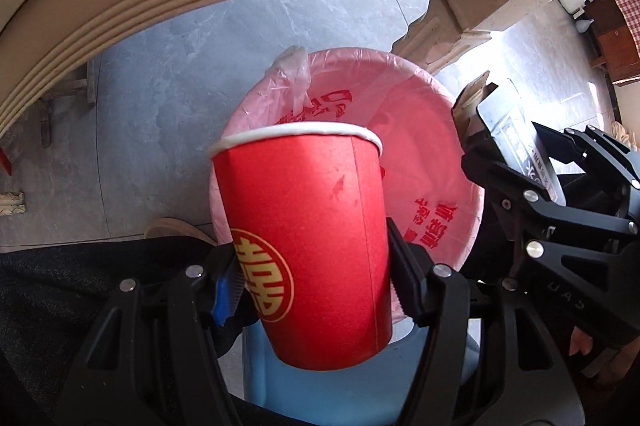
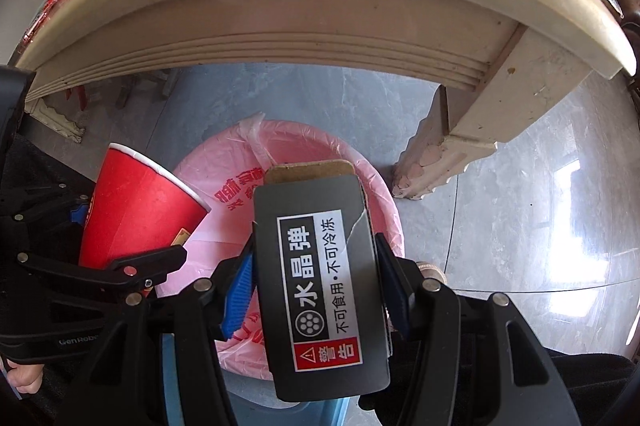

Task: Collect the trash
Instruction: 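Lower both held items over the pink bin and open both grippers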

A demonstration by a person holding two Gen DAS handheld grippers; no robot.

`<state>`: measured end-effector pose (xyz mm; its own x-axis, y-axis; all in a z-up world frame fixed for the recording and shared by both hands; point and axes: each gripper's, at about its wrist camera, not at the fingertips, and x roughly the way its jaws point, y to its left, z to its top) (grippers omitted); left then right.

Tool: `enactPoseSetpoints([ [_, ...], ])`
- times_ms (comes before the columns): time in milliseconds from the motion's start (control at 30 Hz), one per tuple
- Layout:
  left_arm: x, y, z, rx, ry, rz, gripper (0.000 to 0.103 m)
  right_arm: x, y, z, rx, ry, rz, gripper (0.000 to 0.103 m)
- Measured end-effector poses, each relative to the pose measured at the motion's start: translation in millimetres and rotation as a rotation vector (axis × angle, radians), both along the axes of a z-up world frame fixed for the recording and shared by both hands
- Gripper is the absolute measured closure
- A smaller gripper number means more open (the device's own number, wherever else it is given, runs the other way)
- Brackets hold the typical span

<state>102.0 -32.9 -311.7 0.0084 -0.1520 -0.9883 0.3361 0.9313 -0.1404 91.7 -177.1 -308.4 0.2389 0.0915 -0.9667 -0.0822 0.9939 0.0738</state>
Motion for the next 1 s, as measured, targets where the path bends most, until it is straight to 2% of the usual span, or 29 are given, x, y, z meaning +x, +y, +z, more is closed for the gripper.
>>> enactPoseSetpoints([
  [233,15.4,4.1,-33.4,0.022,0.105,0.016,0.041,14.3,-2.4,-38.9,0.014,0.089,0.000,0.049],
  [467,24.0,4.4,-51.5,0.042,0.157,0.025,0.041,19.9,-4.2,-61.6,0.010,0.156,0.006,0.049],
  [900,30.4,5.8,-63.2,0.054,0.216,0.028,0.040,25.2,2.0,-74.2,0.014,0.191,0.024,0.048],
  [1000,31.2,5.7,-64.4,0.075,0.198,0.019,0.040,26.8,0.2,-76.2,-0.016,0.199,0.013,0.038],
])
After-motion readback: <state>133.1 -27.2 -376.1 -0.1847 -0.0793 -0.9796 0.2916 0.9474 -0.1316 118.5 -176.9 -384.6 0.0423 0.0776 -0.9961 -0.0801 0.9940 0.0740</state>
